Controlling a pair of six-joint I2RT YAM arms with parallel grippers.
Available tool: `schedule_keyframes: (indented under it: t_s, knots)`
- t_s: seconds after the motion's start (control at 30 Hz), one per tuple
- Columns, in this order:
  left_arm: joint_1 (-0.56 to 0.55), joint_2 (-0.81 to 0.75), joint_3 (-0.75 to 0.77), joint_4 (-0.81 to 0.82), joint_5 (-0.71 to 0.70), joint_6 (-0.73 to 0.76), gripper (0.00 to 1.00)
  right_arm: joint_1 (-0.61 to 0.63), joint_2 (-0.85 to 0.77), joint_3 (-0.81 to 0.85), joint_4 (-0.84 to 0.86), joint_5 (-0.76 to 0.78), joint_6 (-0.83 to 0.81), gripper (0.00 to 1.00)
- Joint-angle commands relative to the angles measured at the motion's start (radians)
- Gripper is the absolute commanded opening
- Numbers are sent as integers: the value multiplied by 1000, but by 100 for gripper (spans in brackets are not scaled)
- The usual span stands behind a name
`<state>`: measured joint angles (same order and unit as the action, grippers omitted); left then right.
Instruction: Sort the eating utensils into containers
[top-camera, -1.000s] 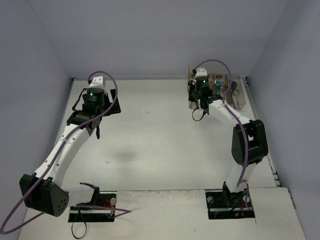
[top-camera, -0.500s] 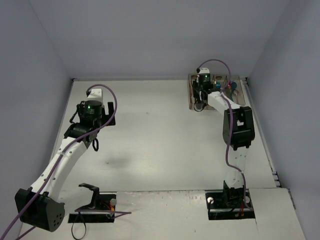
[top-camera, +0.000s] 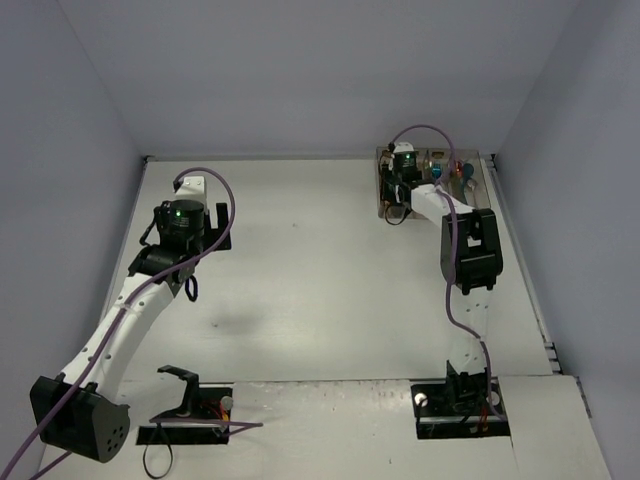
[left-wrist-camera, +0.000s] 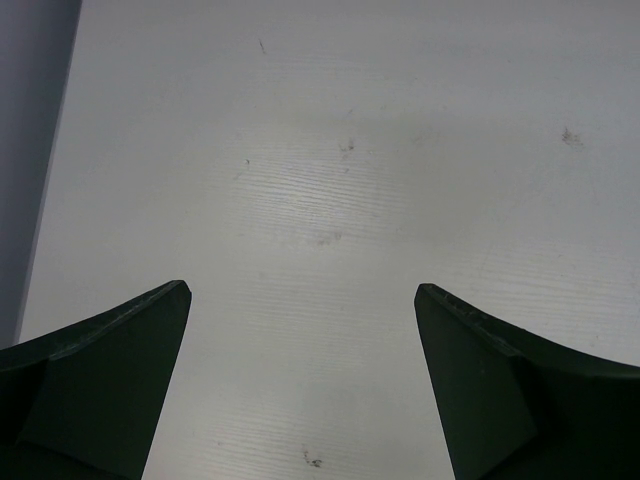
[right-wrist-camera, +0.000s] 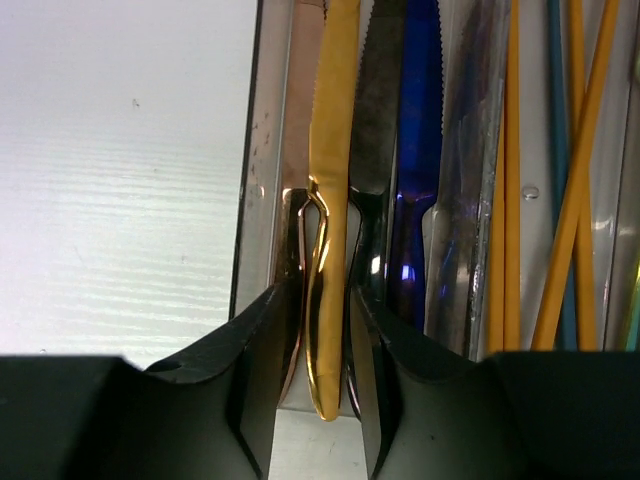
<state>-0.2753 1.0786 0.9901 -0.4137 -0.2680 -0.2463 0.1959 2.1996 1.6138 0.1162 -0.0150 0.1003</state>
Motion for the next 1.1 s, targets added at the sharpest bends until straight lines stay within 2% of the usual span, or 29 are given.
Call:
schedule_keyframes:
  t_s: [0.0, 0.2, 0.4, 0.6, 0.73, 0.93, 1.07]
  knots:
    - [1, -26, 22, 58, -16, 10, 94, -3, -173, -6, 39, 12, -5, 41]
    - [2, -40, 44, 47, -21, 16, 94, -9, -469, -144, 13, 102, -24, 56]
    - [1, -68, 68, 24, -38, 25, 94, -18, -867, -376, -13, 234, -20, 71]
    - [-11, -71, 133, -40, -56, 30, 94, -13, -1305, -583, -44, 365, 17, 97]
    - [-21, -105, 150, -53, -77, 31, 94, -12, -1511, -645, -113, 419, 17, 100]
    - [-21, -165, 134, -48, -90, 37, 94, -12, -1693, -713, -221, 461, -50, 100]
    - [-21, -231, 47, 3, -97, 33, 94, -13, -1754, -763, -231, 461, -63, 100]
